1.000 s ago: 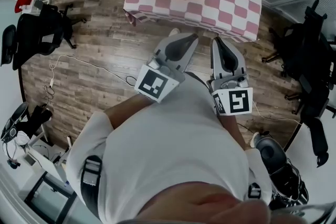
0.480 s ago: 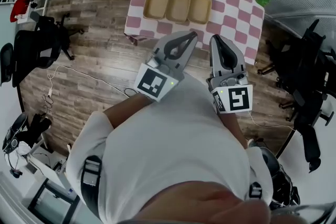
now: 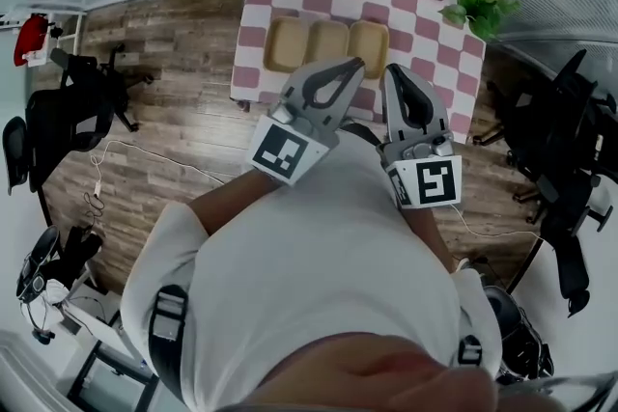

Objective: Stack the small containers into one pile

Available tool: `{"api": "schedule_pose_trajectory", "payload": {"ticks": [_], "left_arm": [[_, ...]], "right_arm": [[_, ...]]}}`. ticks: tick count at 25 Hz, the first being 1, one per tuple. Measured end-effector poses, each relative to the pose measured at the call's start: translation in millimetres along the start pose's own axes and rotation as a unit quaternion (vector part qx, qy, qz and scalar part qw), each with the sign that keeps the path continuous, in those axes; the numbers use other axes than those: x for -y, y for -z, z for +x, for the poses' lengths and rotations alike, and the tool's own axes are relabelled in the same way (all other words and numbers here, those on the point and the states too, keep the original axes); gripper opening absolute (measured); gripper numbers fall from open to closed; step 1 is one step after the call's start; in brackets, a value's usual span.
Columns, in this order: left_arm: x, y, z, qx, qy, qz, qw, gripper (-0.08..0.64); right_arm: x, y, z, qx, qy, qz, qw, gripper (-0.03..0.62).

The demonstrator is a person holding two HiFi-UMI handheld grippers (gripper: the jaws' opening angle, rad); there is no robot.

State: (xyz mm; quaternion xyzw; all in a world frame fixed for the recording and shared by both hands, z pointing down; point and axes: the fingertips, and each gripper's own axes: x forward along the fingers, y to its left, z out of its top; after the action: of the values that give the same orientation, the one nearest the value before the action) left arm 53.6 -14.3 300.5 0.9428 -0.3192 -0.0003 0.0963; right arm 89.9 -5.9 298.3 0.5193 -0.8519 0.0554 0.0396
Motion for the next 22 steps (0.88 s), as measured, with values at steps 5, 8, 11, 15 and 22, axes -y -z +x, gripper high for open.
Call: {"api": "schedule_pose_trajectory", "payload": {"ticks": [5,8,11,15,22], "left_arm": [[-2,-5,21,-0.001,-0.005,0.002,1.0,0.038],[2,-3,29,-0.004,-0.009,0.005,0.9999,0.038],[6,2,33,-0.011,-0.013,0.0,0.9999,0.038],[11,21,33,-0.034,-0.018,-0.009,0.9992,0.038],[17,56,26,-0.072,-0.024,-0.021,0.9969,0.038]], "right_arm": [[24,-1,4,-0.004,0.002,0.006,1.0,0.032],[33,2,1,-0.006,0.0,0.006,1.0,0.032],[38,8,-1,-0.016,0.001,0.008,1.0,0.032],[42,24,-9,-0.033,0.003,0.018,0.999,0.032],[40,54,-20,-0.062,0.001,0.033,0.998,0.032]]}}
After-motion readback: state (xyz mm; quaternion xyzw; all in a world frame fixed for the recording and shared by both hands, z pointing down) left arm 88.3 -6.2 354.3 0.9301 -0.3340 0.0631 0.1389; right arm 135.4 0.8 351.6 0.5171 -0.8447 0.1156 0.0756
